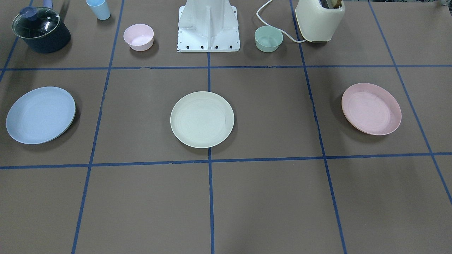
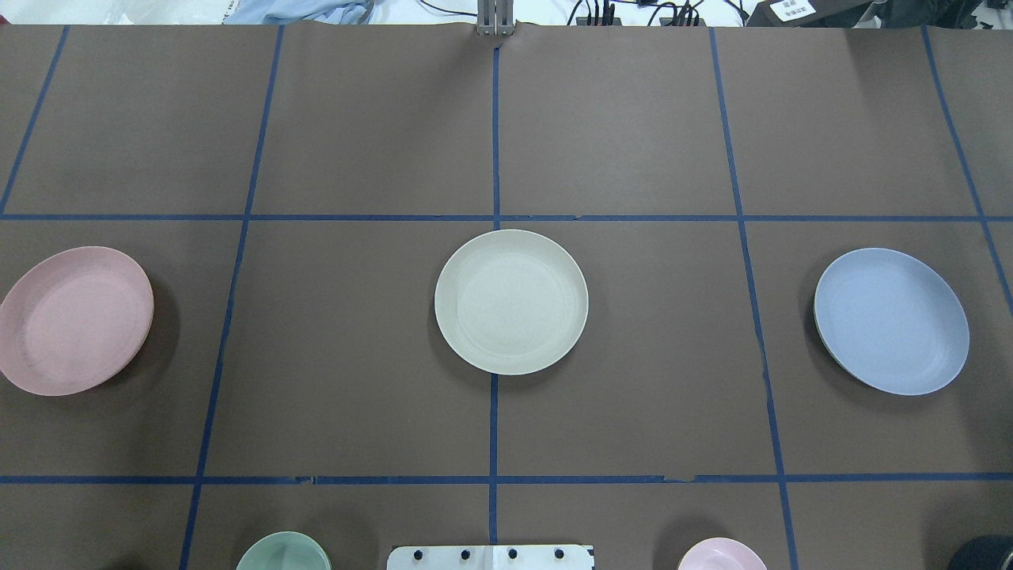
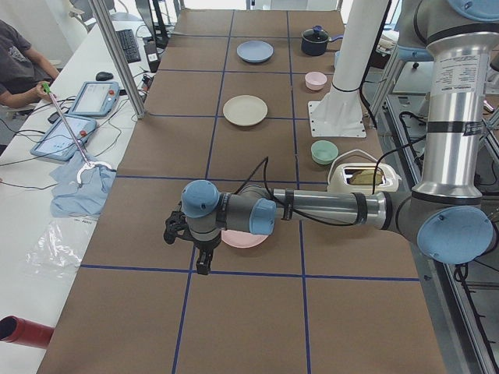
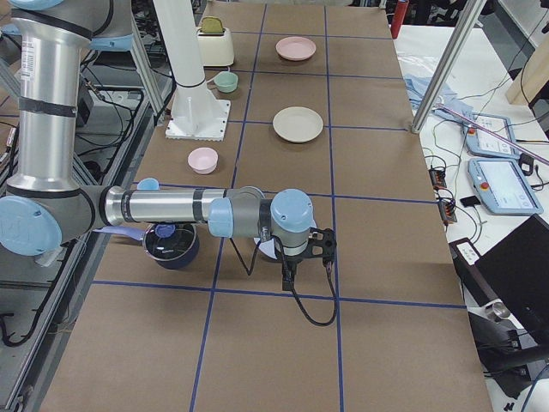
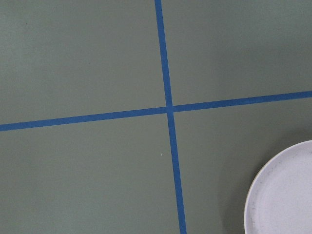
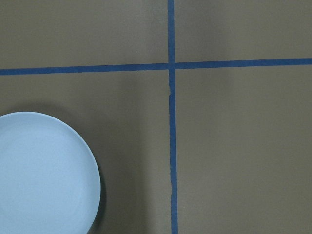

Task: Stack three plates with pink and blue
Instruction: 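Move the left gripper toward the rim of the pink plate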

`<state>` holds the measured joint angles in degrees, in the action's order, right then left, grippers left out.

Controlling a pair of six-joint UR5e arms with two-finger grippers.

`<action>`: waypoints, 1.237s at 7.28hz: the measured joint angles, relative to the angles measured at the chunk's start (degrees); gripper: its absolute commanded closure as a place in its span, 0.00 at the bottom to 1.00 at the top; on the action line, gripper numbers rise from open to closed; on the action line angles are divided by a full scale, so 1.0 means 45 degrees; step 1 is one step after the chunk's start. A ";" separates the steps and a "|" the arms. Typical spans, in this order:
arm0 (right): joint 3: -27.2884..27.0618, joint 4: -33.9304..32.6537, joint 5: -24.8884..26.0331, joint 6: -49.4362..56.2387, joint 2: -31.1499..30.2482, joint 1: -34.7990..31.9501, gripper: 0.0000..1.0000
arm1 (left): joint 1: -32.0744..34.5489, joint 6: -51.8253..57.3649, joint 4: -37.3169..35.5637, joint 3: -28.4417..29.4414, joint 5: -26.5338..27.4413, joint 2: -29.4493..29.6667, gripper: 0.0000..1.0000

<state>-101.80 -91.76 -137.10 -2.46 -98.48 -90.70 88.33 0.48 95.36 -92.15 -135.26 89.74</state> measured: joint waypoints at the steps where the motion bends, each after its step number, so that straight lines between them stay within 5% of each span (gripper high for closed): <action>1: 0.0009 0.0003 -0.0001 0.0019 0.0005 0.0000 0.00 | 0.0000 -0.0006 0.0003 -0.0041 0.0000 -0.0006 0.00; 9: -0.0048 0.0114 -0.0196 0.0000 0.0241 0.0000 0.00 | -0.0687 -0.0360 0.0681 -0.0992 -0.0231 0.0397 0.00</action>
<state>-102.01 -91.24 -137.98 -2.46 -97.40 -90.70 85.24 -1.14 98.43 -96.62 -136.30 91.52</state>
